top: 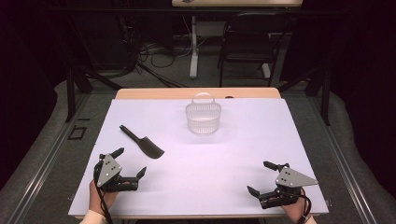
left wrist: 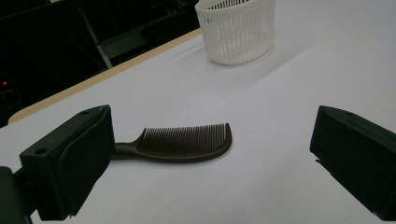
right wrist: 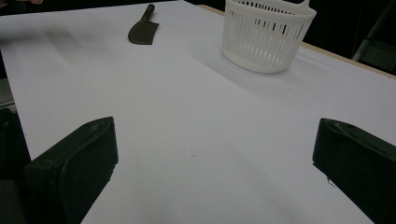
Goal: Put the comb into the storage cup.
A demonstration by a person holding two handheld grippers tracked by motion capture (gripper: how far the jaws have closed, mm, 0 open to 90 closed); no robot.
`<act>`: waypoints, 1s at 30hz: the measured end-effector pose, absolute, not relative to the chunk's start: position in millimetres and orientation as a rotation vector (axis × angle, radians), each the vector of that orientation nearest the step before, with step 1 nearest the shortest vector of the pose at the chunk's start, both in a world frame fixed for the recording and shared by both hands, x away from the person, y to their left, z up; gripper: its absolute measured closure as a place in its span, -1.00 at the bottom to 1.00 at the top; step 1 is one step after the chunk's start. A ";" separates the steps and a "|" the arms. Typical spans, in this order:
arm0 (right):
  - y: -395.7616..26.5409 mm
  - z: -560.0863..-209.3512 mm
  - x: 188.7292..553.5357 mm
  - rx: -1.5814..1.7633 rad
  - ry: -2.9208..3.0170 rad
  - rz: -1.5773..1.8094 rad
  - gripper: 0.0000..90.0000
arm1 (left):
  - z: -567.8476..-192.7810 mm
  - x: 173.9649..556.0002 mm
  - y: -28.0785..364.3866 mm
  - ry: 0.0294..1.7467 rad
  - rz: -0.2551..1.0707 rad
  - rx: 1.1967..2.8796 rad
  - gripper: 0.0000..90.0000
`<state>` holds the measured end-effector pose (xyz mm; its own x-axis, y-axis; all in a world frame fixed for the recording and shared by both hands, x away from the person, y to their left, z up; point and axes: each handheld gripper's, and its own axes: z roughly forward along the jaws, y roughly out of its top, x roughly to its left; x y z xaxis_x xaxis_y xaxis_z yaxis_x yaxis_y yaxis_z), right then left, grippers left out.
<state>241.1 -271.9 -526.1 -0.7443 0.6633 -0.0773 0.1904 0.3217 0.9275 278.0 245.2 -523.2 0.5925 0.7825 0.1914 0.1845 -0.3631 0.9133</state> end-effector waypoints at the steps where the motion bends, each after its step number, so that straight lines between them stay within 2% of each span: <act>1: -271.8 -526.2 241.3 0.753 2.143 1.417 -1.00 | -522.8 279.8 245.7 0.783 0.788 1.873 -0.99; 30: -269.5 -526.5 240.4 0.735 2.160 1.412 -1.00 | -512.8 336.1 253.4 0.874 0.842 1.880 -0.99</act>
